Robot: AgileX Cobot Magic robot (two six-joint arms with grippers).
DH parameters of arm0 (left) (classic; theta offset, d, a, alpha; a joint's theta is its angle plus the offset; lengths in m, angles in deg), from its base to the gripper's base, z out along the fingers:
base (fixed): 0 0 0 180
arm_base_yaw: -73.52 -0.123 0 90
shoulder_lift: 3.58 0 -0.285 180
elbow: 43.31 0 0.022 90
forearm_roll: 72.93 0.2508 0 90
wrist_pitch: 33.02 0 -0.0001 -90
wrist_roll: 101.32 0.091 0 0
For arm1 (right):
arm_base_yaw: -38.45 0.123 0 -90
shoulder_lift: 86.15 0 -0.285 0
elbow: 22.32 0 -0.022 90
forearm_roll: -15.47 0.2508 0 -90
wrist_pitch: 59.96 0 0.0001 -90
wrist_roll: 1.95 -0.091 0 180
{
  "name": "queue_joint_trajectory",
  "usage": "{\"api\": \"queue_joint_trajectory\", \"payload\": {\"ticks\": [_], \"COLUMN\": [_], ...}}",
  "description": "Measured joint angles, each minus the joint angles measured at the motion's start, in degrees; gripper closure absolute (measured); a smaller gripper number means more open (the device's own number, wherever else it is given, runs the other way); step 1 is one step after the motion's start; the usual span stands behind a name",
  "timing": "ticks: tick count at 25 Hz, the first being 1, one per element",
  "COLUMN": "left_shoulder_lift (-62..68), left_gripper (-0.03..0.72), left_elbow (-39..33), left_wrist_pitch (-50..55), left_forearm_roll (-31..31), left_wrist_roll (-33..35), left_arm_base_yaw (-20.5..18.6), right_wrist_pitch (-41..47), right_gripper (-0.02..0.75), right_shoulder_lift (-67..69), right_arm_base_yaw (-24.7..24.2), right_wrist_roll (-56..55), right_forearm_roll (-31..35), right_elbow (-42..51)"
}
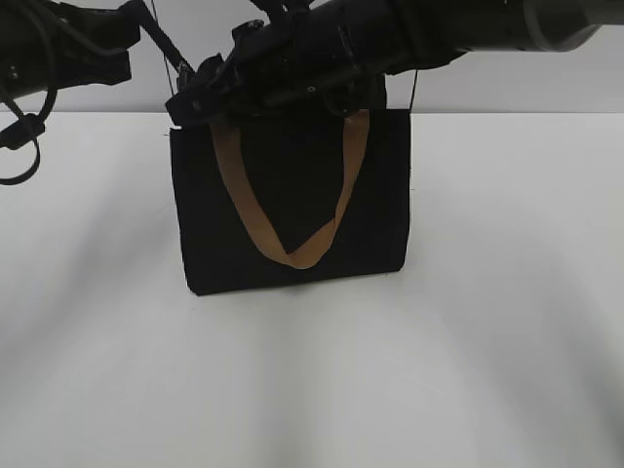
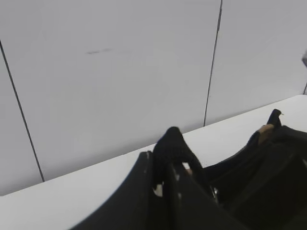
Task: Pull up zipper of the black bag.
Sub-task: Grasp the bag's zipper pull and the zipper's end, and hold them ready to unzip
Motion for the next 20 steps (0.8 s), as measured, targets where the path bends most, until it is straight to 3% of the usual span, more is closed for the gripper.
{"api": "queue_joint_trajectory", "payload": {"ticks": [8, 20], "left_shoulder_lift": [0.0, 0.0], "left_gripper": [0.661, 0.661], "left_elbow": [0.0, 0.0], "left_wrist_pitch": [1.0, 11.8], "left_forearm_roll": [0.0, 2.0], "left_wrist_roll": [0.0, 0.0], "left_arm_base_yaw": [0.0, 0.0], "right_wrist_pitch": [-0.9, 0.6], "right_gripper": [0.741, 0.752], "right_shoulder_lift": [0.0, -1.2], "right_arm_base_yaw": [0.0, 0.0], "right_wrist_roll": [-1.2, -7.5], "right_forearm_roll": [0.0, -2.5], "right_elbow": [0.0, 0.0]}}
